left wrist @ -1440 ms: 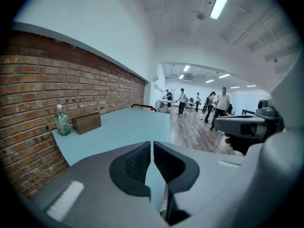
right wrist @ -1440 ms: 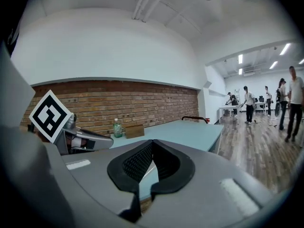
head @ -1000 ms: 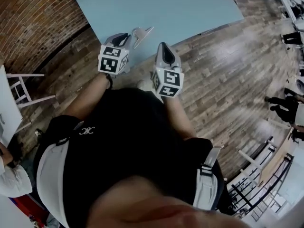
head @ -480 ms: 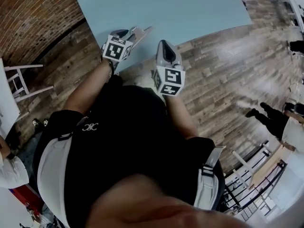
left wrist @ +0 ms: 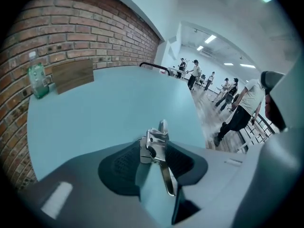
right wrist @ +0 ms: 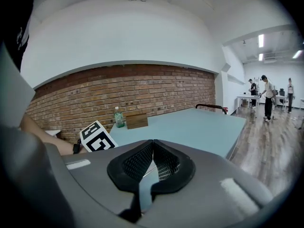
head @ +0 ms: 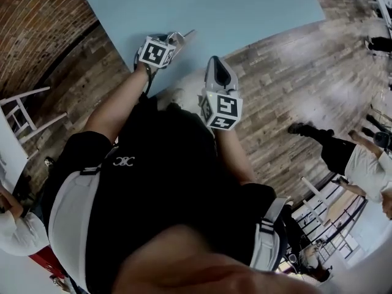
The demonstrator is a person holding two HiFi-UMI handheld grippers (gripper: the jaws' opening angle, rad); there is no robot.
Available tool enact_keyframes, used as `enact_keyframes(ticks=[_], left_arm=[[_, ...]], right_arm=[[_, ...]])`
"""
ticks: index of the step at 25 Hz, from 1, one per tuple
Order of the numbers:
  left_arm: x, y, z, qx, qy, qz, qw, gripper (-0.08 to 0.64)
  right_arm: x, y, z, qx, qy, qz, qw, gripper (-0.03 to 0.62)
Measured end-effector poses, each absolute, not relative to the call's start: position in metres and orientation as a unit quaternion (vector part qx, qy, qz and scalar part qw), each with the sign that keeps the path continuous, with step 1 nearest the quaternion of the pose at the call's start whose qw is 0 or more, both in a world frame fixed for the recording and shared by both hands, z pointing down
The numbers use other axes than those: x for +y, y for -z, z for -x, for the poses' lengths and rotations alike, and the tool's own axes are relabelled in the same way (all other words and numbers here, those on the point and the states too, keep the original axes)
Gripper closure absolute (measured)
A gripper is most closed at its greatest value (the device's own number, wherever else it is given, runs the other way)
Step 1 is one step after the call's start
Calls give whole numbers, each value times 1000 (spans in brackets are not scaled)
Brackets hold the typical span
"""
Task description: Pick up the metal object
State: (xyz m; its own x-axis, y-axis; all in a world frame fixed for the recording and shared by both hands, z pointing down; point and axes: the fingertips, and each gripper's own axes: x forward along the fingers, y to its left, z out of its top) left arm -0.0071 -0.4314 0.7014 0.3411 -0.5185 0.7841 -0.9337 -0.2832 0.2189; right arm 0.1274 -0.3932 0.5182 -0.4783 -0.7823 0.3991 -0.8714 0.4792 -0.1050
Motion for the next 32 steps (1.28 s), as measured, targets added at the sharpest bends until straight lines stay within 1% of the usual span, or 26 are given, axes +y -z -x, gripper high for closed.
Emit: enact_keyframes(ticks=[4, 8, 9, 10, 13, 15, 17, 23, 28, 32], left_arm=[[-433, -714, 1, -473, -297, -745, 365, 397], [-436, -718, -6, -456, -252, -745, 417, 407], [-437, -717, -9, -449, -238, -745, 431, 429], [-437, -716, -11, -442, -225, -746, 445, 469], [-437, -712, -14, -425, -190, -745, 479, 494], [-435, -707, -16, -412, -180, -749, 487, 529], [-433, -703, -18, -408, -193, -758, 471, 552], [-428, -681, -9, -428, -208, -767, 430, 554], [-432, -632, 9, -481, -239, -781, 318, 554], [-428, -582, 20, -522, -217, -784, 255, 554]], right_arm=[[-394, -521, -137, -837, -149, -502, 157, 573], [-398, -519, -143, -829, -148, -515, 159, 569], [-398, -519, -144, -828, -149, -517, 159, 568], [-399, -520, -145, -826, -151, -519, 161, 568], [-401, -522, -145, -823, -153, -522, 165, 567], [-402, -522, -143, -824, -153, -521, 164, 566], [-402, -522, -142, -826, -153, -519, 161, 566], [-409, -516, -128, -837, -160, -505, 141, 577], [-420, -510, -113, -853, -158, -481, 126, 578], [-425, -500, -104, -863, -154, -468, 113, 578]])
